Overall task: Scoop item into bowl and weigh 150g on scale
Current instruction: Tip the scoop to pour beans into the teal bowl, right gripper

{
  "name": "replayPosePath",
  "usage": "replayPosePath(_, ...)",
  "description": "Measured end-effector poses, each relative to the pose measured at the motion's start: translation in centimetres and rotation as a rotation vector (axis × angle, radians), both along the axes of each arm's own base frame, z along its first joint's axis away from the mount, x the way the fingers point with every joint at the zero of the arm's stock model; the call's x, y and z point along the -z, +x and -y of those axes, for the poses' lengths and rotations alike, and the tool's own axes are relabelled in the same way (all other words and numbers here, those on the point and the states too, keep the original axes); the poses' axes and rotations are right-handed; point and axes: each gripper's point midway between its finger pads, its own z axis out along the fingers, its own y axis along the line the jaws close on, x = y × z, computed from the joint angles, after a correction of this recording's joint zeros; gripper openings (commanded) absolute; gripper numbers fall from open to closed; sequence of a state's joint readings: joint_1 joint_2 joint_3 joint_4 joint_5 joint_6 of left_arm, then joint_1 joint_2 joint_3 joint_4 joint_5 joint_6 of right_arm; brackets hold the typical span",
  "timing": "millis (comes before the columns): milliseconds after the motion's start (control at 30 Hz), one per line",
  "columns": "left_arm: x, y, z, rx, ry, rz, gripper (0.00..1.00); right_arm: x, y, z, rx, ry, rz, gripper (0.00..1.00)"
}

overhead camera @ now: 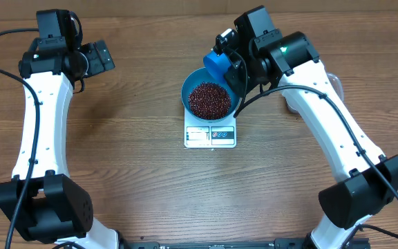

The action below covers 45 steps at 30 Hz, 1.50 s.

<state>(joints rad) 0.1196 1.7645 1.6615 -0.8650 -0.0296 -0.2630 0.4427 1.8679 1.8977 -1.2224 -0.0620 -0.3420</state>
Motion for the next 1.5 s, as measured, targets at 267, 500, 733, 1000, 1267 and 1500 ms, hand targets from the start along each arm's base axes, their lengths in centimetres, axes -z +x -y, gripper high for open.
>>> replayPosePath(267,0.0,0.0,0.0,0.000,0.000,0.000,0.99,0.9,-0.3,-1.3,-0.031,-0.039,0.023,0.04)
replayPosePath(500,0.0,0.0,0.0,0.000,0.000,0.000,1.00,1.5,-0.4,-1.6,-0.056,-0.090,0.050,0.04)
replayPosePath(733,0.0,0.0,0.0,0.000,0.000,0.000,1.00,2.9,-0.9,-1.6,-0.064,-0.145,0.046,0.04)
replayPosePath(1000,0.0,0.0,0.0,0.000,0.000,0.000,1.00,2.7,-0.3,-1.7,-0.073,-0.209,0.109,0.04)
replayPosePath(1267,0.0,0.0,0.0,0.000,0.000,0.000,0.99,2.5,-1.2,-2.2,-0.111,-0.317,0.153,0.04)
replayPosePath(1500,0.0,0.0,0.0,0.000,0.000,0.000,1.00,3.1,-1.6,-2.3,-0.118,-0.350,0.154,0.04)
